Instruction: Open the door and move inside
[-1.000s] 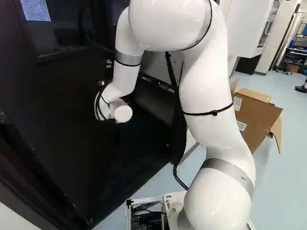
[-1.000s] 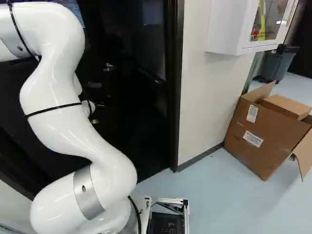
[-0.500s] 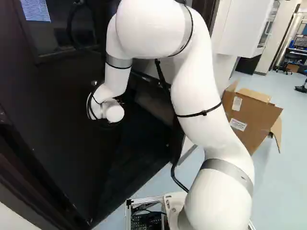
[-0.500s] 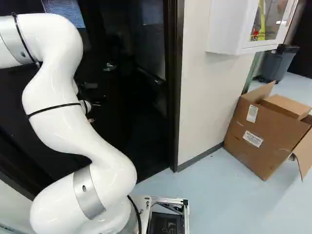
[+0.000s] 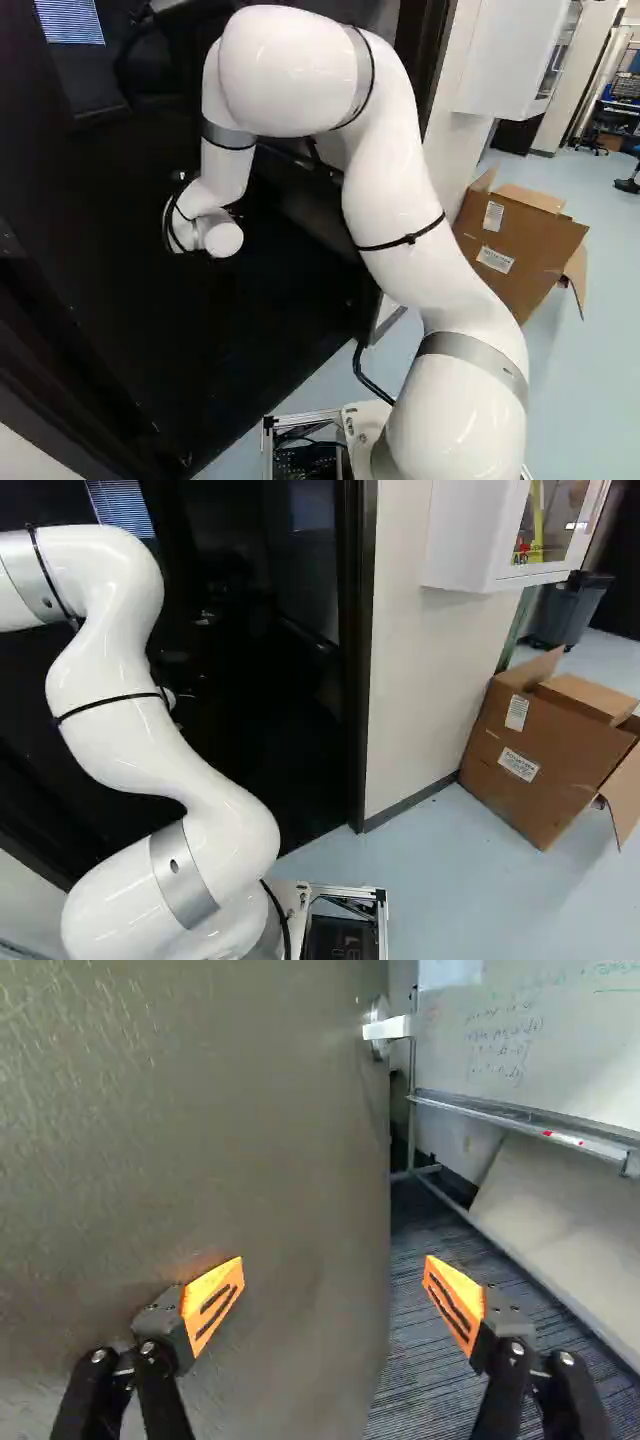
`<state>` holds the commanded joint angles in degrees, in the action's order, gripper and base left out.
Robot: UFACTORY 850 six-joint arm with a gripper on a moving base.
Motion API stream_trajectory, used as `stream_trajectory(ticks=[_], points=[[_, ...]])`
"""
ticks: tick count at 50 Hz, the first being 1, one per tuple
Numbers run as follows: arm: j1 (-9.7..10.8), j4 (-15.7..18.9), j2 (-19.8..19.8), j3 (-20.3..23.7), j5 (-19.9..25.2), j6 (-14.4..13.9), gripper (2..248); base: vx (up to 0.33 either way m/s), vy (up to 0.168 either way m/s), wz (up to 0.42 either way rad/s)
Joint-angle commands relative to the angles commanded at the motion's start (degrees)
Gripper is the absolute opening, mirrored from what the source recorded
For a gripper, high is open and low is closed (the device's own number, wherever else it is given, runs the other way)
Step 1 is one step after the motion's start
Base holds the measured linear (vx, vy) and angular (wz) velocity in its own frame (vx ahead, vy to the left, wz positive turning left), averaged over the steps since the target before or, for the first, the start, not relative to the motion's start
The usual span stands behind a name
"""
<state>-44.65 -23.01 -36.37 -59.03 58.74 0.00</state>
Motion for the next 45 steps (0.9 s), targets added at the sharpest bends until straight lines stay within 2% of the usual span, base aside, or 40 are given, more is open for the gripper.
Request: stream_trajectory(ticks=[9,33,45], points=[[-1.0,0.7,-1.4,-1.9,0.1,0.0,247,0.0,0.0,0.0],[-3.9,8.0,-4.4,-6.2,2.5,0.0,247,0.0,-0.001,-0.003],[-5.2,9.9,-6.3,-8.9,3.0,0.0,247,0.0,0.001,0.003]])
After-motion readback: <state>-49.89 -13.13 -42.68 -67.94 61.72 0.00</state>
